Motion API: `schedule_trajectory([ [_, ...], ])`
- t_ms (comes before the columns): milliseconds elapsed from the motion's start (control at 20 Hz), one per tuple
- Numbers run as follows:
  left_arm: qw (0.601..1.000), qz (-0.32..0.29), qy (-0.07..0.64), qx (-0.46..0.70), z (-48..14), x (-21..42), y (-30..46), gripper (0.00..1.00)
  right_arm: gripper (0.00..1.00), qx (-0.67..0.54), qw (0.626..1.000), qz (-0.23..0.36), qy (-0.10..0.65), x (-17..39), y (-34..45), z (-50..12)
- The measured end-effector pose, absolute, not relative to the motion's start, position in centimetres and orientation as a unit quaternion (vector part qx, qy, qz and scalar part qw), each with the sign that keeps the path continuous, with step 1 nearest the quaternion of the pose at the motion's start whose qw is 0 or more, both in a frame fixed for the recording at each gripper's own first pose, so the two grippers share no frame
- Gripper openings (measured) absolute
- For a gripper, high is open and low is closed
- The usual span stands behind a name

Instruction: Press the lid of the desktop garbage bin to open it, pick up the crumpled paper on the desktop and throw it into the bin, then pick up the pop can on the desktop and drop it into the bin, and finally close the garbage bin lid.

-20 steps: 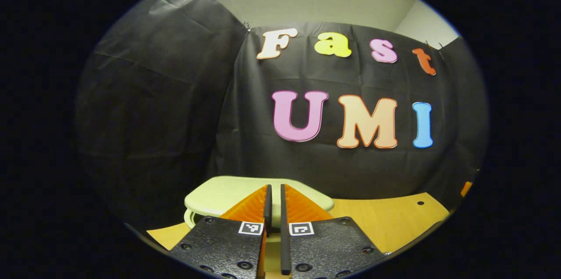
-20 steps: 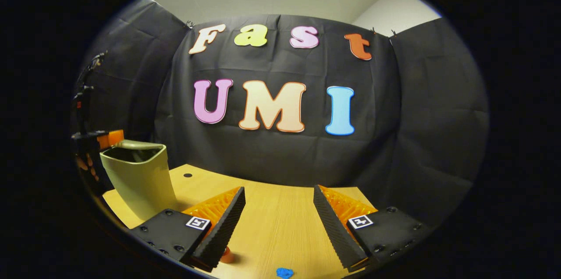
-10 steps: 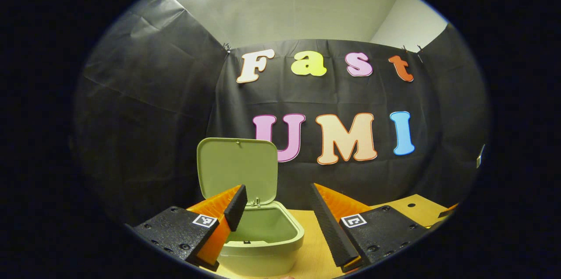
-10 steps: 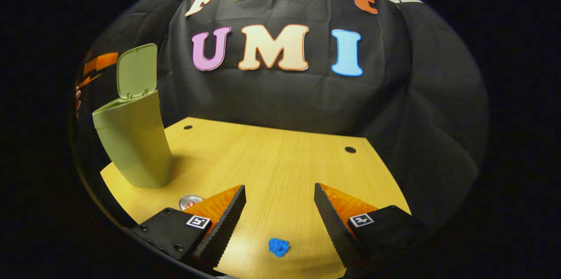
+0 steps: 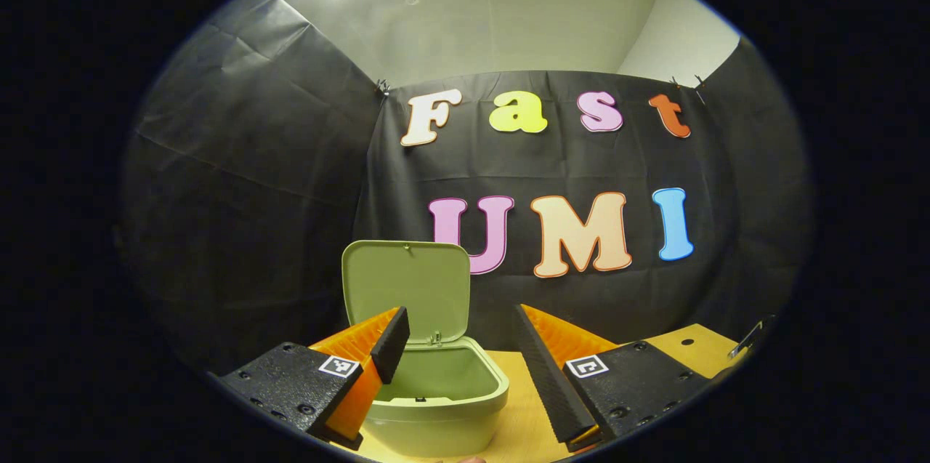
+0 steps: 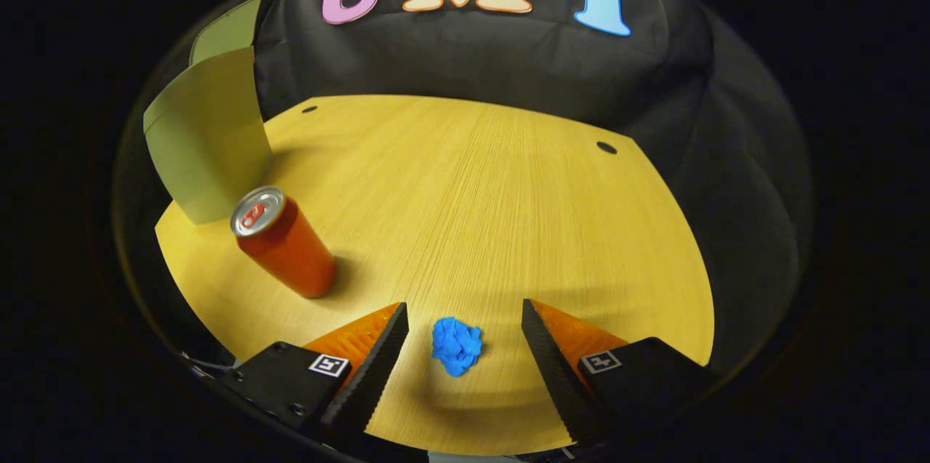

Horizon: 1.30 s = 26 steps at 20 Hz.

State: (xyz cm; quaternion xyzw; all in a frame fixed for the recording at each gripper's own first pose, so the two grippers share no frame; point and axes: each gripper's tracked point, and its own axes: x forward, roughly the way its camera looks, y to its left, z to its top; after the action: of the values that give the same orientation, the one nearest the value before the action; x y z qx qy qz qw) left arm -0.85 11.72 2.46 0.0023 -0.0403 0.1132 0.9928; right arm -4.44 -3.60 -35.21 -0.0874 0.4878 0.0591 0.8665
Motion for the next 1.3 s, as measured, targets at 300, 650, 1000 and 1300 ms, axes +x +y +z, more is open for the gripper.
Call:
schedule_trajectory([
  [300, 0.993, 0.114, -0.037, 0.018, 2.6, -1.1, 12.1, 0.88, 0.7, -0.083, 0.829, 0.057, 0.55, -7.1, -3.9, -38.2],
  [650, 0.992, 0.116, -0.036, 0.014, 2.5, -0.8, 12.9, 0.88, 0.07, -0.039, 0.834, 0.043, 0.548, -7.0, -3.6, -38.2],
  [1000, 0.993, 0.11, -0.04, 0.014, 2.6, -0.6, 13.2, 0.88, 0.07, -0.036, 0.898, 0.067, 0.432, -1.1, -1.2, -29.9],
  [1300, 0.994, 0.101, -0.036, 0.006, 1.8, -0.4, 13.9, 0.88, 0.07, -0.059, 0.945, 0.102, 0.306, 5.5, 3.7, -19.1],
])
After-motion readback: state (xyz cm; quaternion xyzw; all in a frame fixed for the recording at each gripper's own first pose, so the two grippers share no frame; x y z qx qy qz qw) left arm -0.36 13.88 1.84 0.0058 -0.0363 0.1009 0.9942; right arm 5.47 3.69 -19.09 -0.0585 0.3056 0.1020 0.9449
